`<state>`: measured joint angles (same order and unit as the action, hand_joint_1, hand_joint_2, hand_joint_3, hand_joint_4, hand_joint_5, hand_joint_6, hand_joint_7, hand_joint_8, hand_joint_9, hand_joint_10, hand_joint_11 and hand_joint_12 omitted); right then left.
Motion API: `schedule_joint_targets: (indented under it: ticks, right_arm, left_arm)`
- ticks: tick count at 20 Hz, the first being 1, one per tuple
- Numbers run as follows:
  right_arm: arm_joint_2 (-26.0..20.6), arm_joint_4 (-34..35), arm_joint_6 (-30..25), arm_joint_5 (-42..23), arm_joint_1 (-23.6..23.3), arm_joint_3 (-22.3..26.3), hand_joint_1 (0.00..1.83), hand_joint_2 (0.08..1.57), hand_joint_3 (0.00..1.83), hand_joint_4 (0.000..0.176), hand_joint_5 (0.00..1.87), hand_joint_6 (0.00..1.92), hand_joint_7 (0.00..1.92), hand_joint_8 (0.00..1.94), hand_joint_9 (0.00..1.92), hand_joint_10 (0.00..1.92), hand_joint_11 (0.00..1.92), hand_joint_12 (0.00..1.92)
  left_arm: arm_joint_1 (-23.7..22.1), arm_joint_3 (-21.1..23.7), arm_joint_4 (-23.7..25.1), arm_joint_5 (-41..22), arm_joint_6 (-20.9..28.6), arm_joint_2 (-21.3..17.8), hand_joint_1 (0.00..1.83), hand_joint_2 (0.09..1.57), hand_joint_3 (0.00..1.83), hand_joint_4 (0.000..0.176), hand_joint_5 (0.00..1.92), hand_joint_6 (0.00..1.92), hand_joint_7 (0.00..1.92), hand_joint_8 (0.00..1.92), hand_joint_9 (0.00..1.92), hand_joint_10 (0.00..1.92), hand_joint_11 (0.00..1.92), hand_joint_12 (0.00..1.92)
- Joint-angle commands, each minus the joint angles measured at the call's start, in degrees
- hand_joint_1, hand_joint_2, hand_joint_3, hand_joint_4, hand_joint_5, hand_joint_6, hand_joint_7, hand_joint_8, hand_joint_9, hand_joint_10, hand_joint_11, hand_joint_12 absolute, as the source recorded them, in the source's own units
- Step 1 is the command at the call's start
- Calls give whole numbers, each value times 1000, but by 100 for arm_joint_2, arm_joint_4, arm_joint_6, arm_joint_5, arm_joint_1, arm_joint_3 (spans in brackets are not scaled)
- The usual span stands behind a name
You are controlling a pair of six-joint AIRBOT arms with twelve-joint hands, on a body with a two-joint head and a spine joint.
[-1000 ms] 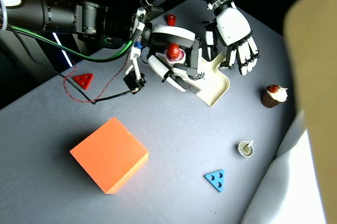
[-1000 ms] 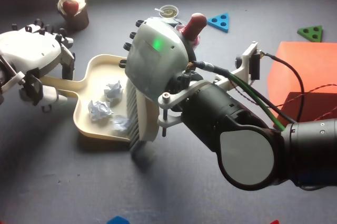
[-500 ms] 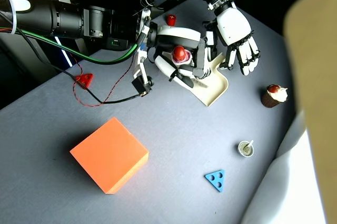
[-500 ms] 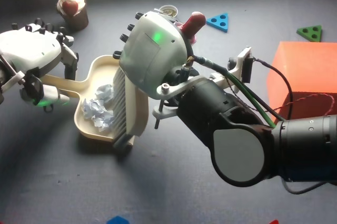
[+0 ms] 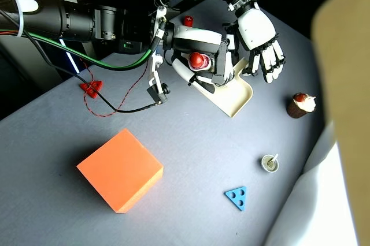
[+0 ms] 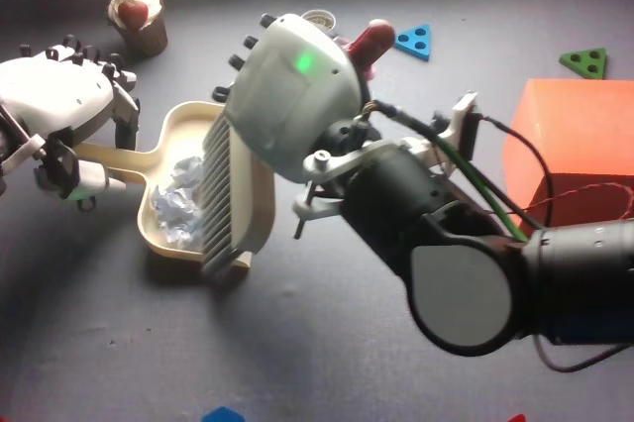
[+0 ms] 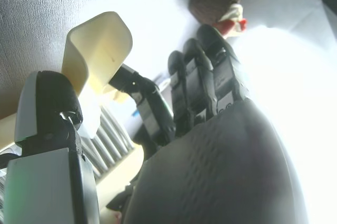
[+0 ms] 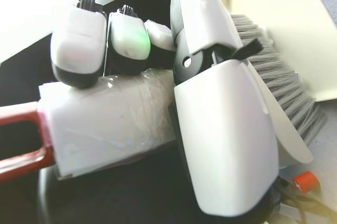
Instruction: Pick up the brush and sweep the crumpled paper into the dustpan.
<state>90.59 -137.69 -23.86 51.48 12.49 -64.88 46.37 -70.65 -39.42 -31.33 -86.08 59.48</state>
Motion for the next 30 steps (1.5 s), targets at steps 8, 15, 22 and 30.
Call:
schedule_joint_targets:
  ticks: [8, 15, 22, 30]
  right_arm:
    - [-582, -621, 140, 557, -53, 285, 1360, 1179, 0, 0, 841, 1921, 1128, 1941, 1334, 1921, 1500, 1921]
    - [-1291, -623, 248, 584, -21, 864, 1330, 1180, 1, 0, 868, 1921, 1120, 1941, 1332, 1921, 1504, 1921]
    - [-1689, -607, 600, 558, 67, 1418, 1344, 1180, 4, 0, 904, 1921, 1130, 1941, 1353, 1921, 1536, 1921]
    - [-1843, -606, 846, 644, 414, 1789, 1347, 1185, 0, 0, 870, 1921, 1137, 1941, 1329, 1921, 1495, 1921]
  left_arm:
    - [-23, 3, 118, -592, -31, -54, 1061, 1138, 3, 16, 939, 1046, 298, 3, 213, 2, 0, 630]
    - [-55, 11, 114, -590, -48, -67, 1070, 1132, 0, 4, 954, 1023, 300, 6, 204, 11, 0, 631]
    - [-62, 16, 110, -598, -49, -112, 1056, 1141, 0, 26, 937, 1049, 300, 4, 206, 3, 0, 590]
    - [-64, 27, 108, -605, -51, -115, 966, 1124, 0, 74, 759, 476, 269, 9, 209, 5, 0, 561]
